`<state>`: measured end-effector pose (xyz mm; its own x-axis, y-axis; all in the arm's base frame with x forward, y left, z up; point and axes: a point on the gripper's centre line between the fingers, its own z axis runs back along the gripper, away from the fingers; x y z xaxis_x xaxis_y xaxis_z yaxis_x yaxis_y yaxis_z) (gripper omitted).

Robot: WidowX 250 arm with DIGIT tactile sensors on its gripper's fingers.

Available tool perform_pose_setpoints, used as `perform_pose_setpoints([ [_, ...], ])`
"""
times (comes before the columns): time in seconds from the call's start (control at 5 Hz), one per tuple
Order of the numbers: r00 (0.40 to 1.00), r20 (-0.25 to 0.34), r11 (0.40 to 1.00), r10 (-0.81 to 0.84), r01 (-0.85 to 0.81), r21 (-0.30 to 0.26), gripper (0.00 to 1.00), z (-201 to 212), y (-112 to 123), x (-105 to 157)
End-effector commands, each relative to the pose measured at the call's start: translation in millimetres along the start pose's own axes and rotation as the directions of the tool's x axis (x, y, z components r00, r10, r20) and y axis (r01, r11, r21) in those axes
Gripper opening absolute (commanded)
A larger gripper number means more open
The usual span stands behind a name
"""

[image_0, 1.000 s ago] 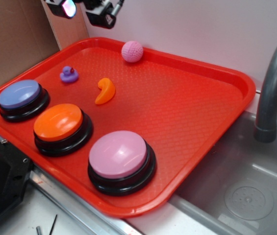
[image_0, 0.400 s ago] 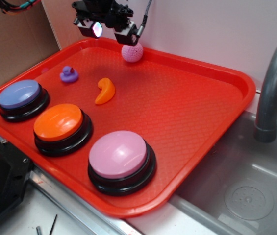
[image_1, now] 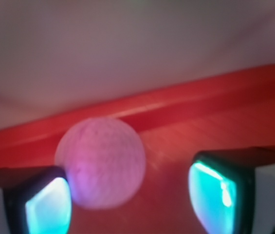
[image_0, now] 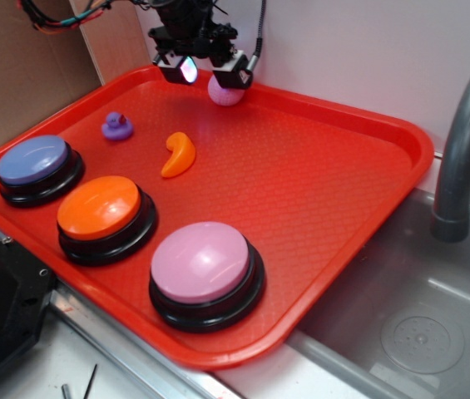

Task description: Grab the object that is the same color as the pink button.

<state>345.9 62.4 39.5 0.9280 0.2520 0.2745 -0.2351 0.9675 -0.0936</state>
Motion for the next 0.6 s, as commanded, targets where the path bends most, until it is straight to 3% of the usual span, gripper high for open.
perform_pose_setpoints([
  [0.0, 1.0, 0.023, 1.0, -0.003, 0.004, -0.005, 0.86, -10.5, 1.5, 22.9],
  [0.2, 0.998, 0.055, 1.0, 0.019, -0.02, 0.007, 0.0, -6.7, 2.2, 16.0],
  [0.4, 1.0, 0.016, 0.995, 0.016, -0.018, 0.099, 0.0, 28.5, 0.5, 10.1],
])
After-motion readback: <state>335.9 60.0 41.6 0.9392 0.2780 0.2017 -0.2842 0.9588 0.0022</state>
